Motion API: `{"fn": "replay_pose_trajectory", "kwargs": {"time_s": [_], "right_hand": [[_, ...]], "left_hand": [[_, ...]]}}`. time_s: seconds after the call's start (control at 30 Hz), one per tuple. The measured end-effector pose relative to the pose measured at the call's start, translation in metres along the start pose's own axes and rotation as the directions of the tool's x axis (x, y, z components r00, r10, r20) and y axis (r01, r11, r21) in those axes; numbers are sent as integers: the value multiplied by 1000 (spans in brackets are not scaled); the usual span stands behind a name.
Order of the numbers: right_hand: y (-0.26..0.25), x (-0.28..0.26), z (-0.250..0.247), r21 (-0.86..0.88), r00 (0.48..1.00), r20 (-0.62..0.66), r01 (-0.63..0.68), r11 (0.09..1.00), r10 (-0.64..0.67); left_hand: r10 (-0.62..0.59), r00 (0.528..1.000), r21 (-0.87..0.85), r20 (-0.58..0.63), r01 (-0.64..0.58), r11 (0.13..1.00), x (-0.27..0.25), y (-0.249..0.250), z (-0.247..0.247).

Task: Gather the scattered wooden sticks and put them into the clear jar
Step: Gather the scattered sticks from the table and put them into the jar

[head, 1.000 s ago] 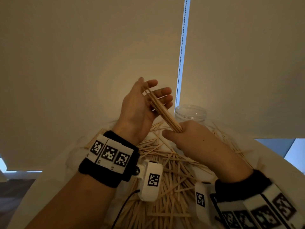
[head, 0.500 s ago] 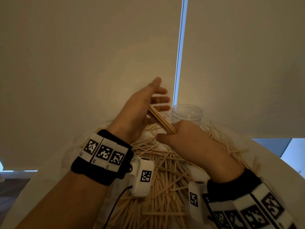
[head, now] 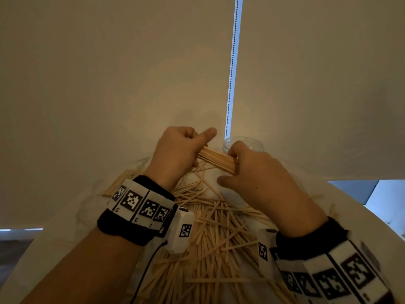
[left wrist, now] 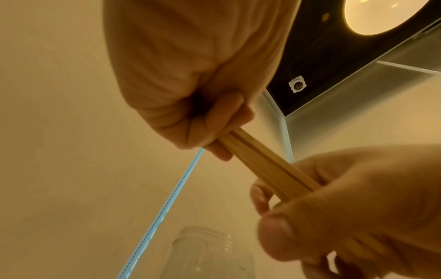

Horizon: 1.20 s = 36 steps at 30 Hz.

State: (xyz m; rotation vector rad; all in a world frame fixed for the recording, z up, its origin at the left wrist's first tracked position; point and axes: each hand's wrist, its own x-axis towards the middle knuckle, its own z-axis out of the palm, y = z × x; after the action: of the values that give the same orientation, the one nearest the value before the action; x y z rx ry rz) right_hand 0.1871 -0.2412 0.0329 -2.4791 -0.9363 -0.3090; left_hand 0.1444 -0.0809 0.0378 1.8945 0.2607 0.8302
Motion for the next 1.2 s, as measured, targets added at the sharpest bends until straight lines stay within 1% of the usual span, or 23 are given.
{"fn": "replay_pose_trajectory", "kwargs": {"time_s": [0.03,0.07,0.1,0.17,0.2,0.27,0.3,0.33,0.37,0.43,0.5,0.57,0.63,0.7,0.77,0.8,0.87,0.9,0.93,1.0,1.03,1.13,1.2], "right_hand": [[1,0,-4,-17,999,-46,15,1000,-16],[1,0,-6,-15,995,-91,40,999,-41],[-1,1,-7,-9,989,-133,70,998,-70],[-7,1,-4,-26,972,-215,90,996,-93],[-9,1,-2,-51,965,-248,70,996,-80],[-5,2,1,-122,959,-277,21,992,-54],[-2,2,2,-145,964,-263,10,989,-48],[1,3,2,-145,971,-233,13,989,-47],[4,4,1,-117,981,-187,27,993,-49],[6,6,-4,30,994,-92,58,998,-55],[8,6,-13,239,995,-80,75,968,-57],[11,5,-22,328,992,-112,90,940,-56],[16,6,-25,370,987,-162,79,926,-20],[20,9,-22,396,979,-201,42,917,43],[26,14,-21,397,975,-195,-19,918,105],[30,16,-23,393,974,-183,-50,918,132],[39,22,-33,371,963,-193,-104,923,186],[45,26,-40,350,949,-231,-124,928,214],[52,32,-48,322,928,-285,-142,936,239],[67,46,-61,255,888,-377,-174,951,264],[73,55,-65,214,882,-391,-192,958,264],[82,84,-60,78,908,-341,-230,970,242],[82,101,-53,70,923,-302,-229,971,240]], "left_hand": [[1,999,-36,-46,-3,999,3,0,-4],[-4,998,-76,-65,-1,997,6,-1,-9],[-10,999,-113,-48,5,994,8,0,-13],[-20,997,-178,81,34,983,6,4,-14],[-28,986,-191,163,60,980,3,7,-13],[-40,955,-162,294,91,983,-2,13,-10],[-33,944,-110,328,73,991,-4,14,-9],[-18,943,-49,333,37,998,-6,15,-8],[4,952,-6,306,-2,1000,-6,15,-7],[19,981,7,193,-21,1000,-3,10,-7],[-10,996,-79,94,17,997,2,3,-7],[-64,997,-215,47,72,974,4,-1,-4],[-108,993,-302,43,116,946,3,-4,6],[-137,988,-347,69,153,925,1,-6,18],[-168,976,-364,137,207,908,2,-8,29],[-191,962,-369,196,253,894,4,-7,33],[-250,916,-348,314,356,867,11,-7,37],[-279,899,-317,337,387,866,16,-8,38],[-297,895,-282,334,395,874,21,-9,38],[-288,909,-172,302,349,921,30,-13,37],[-279,909,-105,308,324,940,35,-16,38],[-272,875,60,401,272,961,45,-26,46],[-264,842,108,470,242,964,48,-30,56]]}}
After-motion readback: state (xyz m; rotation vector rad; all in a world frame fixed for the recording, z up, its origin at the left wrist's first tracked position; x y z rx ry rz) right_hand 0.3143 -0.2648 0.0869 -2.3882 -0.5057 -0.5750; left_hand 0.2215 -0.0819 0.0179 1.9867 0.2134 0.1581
